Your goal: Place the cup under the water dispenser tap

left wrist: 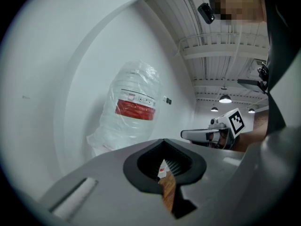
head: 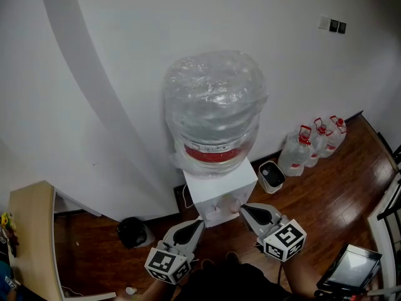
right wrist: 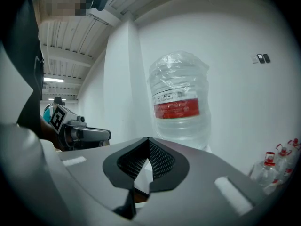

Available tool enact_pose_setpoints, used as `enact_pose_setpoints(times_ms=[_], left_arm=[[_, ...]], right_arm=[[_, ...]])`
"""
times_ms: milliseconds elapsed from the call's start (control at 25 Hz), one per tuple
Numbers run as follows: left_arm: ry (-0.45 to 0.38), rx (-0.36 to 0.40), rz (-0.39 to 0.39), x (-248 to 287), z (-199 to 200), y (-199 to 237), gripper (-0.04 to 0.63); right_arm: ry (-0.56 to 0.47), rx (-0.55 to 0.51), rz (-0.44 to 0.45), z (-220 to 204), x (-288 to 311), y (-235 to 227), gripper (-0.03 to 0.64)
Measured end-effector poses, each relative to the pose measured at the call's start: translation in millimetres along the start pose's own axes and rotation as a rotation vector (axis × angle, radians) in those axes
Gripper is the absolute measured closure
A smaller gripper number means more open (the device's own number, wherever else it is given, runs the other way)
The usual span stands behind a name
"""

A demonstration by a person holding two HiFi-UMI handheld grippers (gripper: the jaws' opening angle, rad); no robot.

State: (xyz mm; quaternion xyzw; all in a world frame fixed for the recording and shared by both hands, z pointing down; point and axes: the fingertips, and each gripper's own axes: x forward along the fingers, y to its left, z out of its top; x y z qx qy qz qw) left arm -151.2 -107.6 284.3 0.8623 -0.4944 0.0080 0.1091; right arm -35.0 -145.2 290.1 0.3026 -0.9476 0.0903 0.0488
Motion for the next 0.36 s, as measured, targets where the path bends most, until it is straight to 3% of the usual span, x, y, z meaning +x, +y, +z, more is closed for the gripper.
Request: enact_pose_setpoints(times_ms=[360], left_arm=[[-0.006, 0.001, -0.003, 4.4, 0.1, 5.9, 0.581]], right_arm=[[0.008, -0.001, -0.015, -4.9, 6.1, -6.4, 0.617]])
